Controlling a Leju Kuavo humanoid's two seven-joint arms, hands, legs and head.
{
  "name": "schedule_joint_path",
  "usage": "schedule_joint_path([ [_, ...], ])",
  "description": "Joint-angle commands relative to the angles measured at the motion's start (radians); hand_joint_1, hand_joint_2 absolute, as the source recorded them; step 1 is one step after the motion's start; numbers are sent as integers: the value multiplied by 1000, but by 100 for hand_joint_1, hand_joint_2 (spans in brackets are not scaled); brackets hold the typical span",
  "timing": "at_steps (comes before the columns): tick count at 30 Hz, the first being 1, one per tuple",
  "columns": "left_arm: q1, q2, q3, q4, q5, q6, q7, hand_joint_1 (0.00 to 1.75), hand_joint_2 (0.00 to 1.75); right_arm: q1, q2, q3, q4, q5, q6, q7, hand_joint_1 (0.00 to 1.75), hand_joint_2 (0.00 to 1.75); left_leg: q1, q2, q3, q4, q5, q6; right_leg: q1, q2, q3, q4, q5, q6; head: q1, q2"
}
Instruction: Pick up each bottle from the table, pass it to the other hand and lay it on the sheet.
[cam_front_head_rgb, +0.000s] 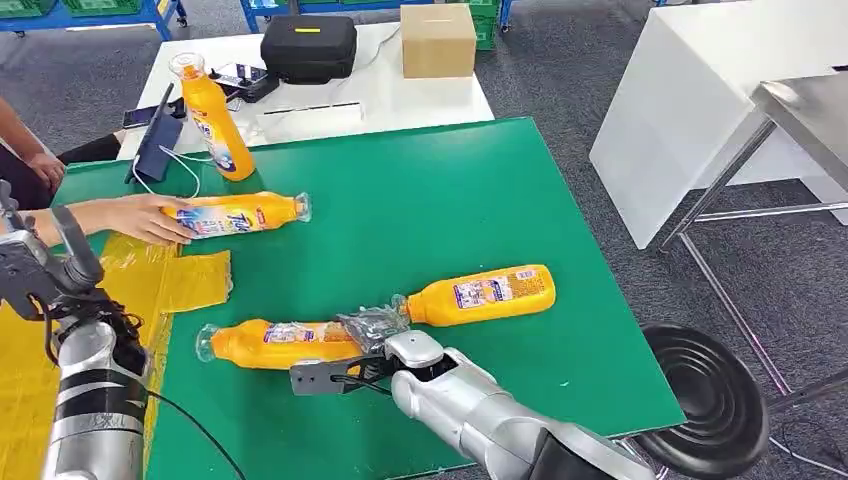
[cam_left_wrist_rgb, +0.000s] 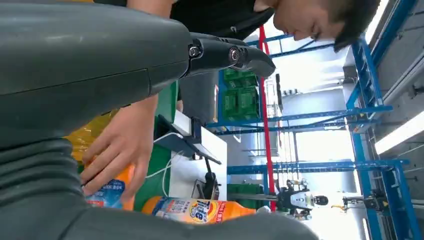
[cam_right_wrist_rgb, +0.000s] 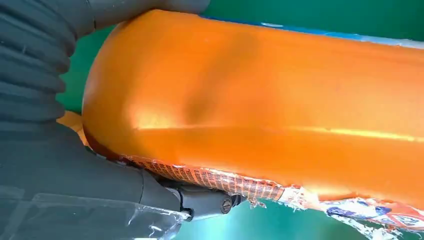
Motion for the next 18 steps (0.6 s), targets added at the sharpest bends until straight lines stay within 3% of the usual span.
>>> schedule_joint_path([
  [1, -20, -27, 28, 12, 14, -4, -2, 0, 0, 14, -14, 64, 27, -21, 24, 8, 175, 175, 1, -5, -1, 0, 1, 0, 1, -1, 0, -2, 1, 0, 0, 0],
  [10, -23, -23, 27, 32, 47, -27, 2, 0, 0, 15, -14, 92, 32, -71, 16, 12, 175, 175, 2, -6, -1, -1, 1, 0, 2, -1, 1, -3, 1, 0, 0, 0],
  [12, -14, -23, 29, 29, 78, -57, 19, 0, 0, 18, -14, 53, 24, -108, -37, 0, 175, 175, 1, -5, -1, -1, 1, 0, 1, -1, 1, -2, 1, 0, 0, 0],
  [13, 8, -16, 52, 10, 124, -68, 28, 0, 0, 28, -14, -55, -30, -207, -148, -94, 175, 175, 2, -6, -1, -1, 1, 0, 1, -1, 1, -3, 1, 0, 0, 0],
  [18, 30, -9, 79, -15, 122, -84, 15, 0, 0, 15, -14, -68, -71, -239, -123, -57, 175, 175, 1, 0, -2, 1, 0, 0, 1, 4, -2, 0, 1, 0, 0, 0],
])
